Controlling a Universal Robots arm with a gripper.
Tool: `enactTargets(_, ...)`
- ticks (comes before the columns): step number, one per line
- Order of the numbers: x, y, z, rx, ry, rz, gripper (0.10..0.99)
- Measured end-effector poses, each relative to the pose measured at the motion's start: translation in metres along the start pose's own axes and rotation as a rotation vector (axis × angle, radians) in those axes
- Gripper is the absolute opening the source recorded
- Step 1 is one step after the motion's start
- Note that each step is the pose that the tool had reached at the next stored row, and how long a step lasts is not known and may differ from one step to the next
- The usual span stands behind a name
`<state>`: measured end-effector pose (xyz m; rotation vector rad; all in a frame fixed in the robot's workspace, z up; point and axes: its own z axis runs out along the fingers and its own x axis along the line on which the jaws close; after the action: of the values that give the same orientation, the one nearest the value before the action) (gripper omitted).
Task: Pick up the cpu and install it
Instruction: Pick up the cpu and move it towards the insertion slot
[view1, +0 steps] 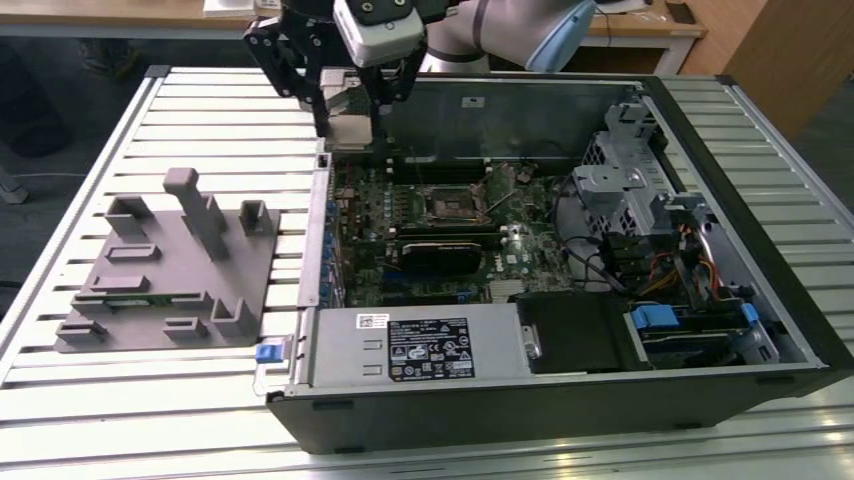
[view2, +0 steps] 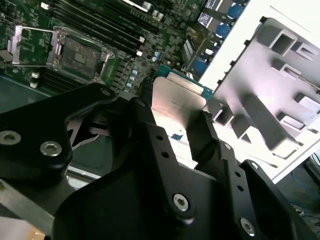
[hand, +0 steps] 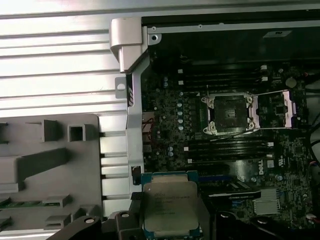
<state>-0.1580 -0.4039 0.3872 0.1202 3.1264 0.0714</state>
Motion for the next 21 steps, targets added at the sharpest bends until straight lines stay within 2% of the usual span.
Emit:
enactTargets(9,-0.0206,0.0022,0.0023,-0.001,0.0,0.0,0.525)
enactTargets(17,-0.0353,0.0077,0.0052,-0.003,0.0001,0.0,0.525)
enactTargets(21,-0.0424,0.0135,0.0064,-0.004,0.0002,0.0,0.525)
